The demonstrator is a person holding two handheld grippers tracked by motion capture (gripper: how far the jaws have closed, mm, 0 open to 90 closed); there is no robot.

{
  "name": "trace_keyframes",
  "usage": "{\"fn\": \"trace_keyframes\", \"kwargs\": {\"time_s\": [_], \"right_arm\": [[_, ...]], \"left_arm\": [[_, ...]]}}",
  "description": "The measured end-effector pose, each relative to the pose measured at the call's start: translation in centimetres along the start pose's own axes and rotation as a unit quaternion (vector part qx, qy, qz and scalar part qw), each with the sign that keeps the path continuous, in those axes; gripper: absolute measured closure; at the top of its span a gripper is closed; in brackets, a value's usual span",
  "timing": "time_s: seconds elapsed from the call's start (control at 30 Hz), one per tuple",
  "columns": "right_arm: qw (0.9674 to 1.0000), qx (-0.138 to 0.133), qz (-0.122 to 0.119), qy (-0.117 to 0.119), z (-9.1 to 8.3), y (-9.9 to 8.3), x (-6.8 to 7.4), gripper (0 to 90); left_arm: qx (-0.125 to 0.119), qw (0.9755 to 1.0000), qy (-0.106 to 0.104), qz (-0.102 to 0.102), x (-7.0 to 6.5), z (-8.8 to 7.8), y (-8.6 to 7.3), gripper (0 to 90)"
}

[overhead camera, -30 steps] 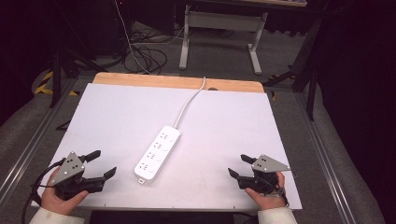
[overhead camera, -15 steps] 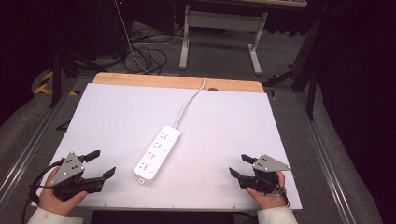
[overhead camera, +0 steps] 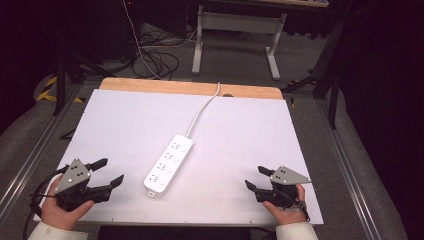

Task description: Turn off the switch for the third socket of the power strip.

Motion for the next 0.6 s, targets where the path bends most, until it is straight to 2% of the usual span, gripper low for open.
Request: {"fn": "trace_keyframes", "kwargs": {"time_s": [0.1,0.17,0.23,0.27,0.33,0.43,0.6], "right_arm": [[1.0000,0.000,0.000,0.001,0.0,0.0,0.0,33.5],[1.0000,0.000,0.000,0.000,0.0,0.0,0.0,33.5],[1.0000,0.001,0.000,0.000,0.0,0.0,0.0,33.5],[1.0000,0.001,0.000,0.000,0.0,0.0,0.0,33.6],[1.0000,0.001,-0.003,0.000,0.0,0.0,0.0,34.3],[1.0000,0.002,-0.003,0.000,0.0,0.0,0.0,35.0],[1.0000,0.003,-0.002,0.001,0.1,0.0,0.0,35.0]], "left_arm": [[0.003,1.0000,-0.005,-0.002,0.0,-0.1,0.4,27.4],[0.010,0.9998,-0.017,-0.001,0.0,0.0,1.1,27.4],[0.014,0.9998,-0.017,-0.001,-0.1,0.1,1.3,27.4],[0.020,0.9997,-0.002,0.014,-0.1,0.1,1.9,27.4],[0.023,0.9995,0.002,0.022,-0.1,0.1,2.2,27.4],[0.024,0.9995,-0.003,0.020,0.1,0.2,2.7,27.4],[0.024,0.9994,-0.025,0.011,0.5,0.7,3.6,27.4]]}}
Point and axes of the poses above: each handheld gripper's, and its own axes: z roughly forward along the jaws, y roughly out of its top, x roughly to its left, the point moved 1 cm from there along z, roughly forward along the jaws, and after that the axes turned 2 degrees about z, right-handed, at the moved point
